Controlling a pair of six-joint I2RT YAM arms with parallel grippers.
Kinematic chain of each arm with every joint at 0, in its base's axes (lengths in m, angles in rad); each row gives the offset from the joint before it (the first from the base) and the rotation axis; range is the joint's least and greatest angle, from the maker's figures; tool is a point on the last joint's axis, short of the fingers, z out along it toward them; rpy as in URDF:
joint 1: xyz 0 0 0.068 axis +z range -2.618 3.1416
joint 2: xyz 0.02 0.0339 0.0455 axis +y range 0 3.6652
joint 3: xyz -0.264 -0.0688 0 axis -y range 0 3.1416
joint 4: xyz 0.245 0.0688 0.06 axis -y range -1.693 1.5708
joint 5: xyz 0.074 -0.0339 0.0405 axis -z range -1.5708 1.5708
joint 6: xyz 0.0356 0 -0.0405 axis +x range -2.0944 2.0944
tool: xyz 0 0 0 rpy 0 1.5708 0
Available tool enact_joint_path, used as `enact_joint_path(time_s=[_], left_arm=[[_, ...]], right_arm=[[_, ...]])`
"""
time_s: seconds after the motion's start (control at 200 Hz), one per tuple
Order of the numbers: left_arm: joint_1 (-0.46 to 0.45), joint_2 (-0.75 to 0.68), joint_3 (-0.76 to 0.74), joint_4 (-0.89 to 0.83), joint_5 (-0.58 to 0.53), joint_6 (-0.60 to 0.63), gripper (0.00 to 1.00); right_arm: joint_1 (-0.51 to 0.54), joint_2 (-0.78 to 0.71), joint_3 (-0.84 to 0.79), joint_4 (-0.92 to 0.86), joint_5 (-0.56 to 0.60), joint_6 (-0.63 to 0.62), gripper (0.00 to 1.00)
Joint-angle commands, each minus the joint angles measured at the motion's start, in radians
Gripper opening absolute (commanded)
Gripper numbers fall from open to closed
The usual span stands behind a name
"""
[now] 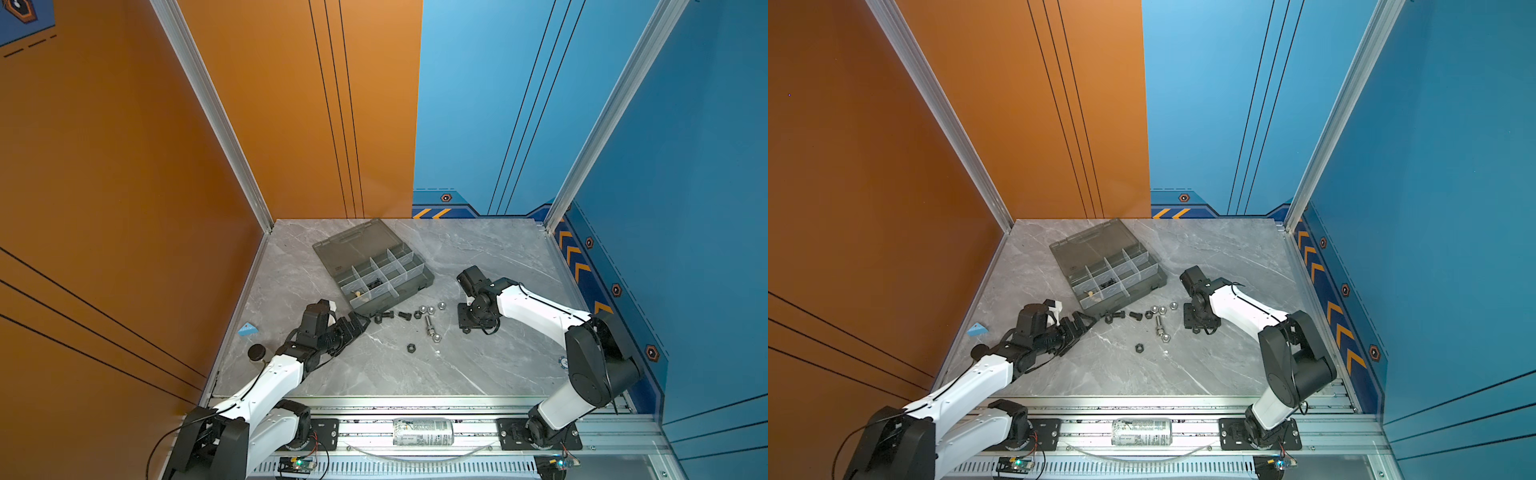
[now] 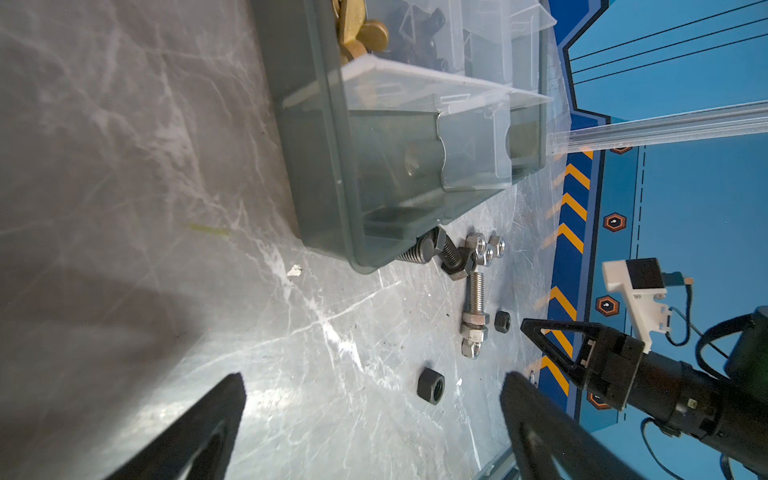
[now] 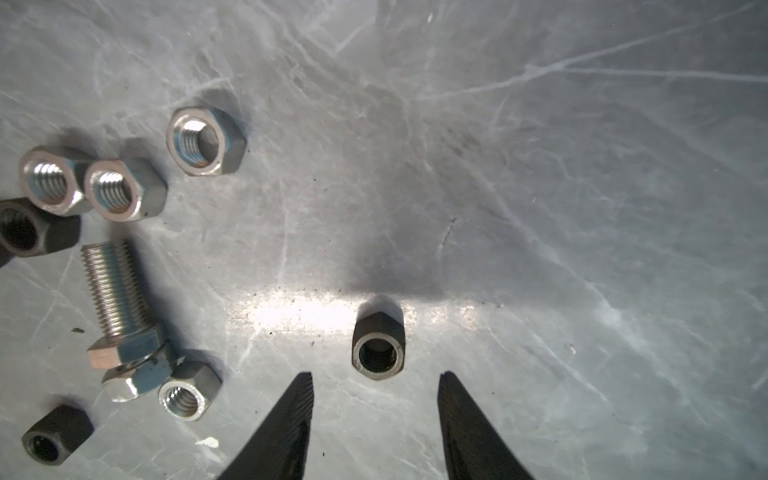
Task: Sort the screws and nuts into containers
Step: 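Move the open right gripper back to the pile above a black hex nut, then lower the right gripper and close it on the black hex nut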
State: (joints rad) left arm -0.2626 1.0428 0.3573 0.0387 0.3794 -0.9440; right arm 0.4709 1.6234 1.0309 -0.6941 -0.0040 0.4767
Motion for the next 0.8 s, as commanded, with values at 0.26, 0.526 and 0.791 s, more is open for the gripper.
enact_joint_path(time_s=[0.26,0.526,0.791], left_arm=[[-0.006,0.017,0.028,0.012,0.02,0.001,0.98],[-0.006,0.021,0.029,0.013,0.02,0.001,0.98],[-0.009,0.028,0.037,0.014,0.022,0.002,0.98]], right_arm=[[-0.009,0.059,-0.025,0.045,-0.03,0.022,0.53],[-0.009,0.072,-0.033,0.055,-0.043,0.023,0.47],[-0.011,0.08,-0.04,0.057,-0.044,0.021,0.41]])
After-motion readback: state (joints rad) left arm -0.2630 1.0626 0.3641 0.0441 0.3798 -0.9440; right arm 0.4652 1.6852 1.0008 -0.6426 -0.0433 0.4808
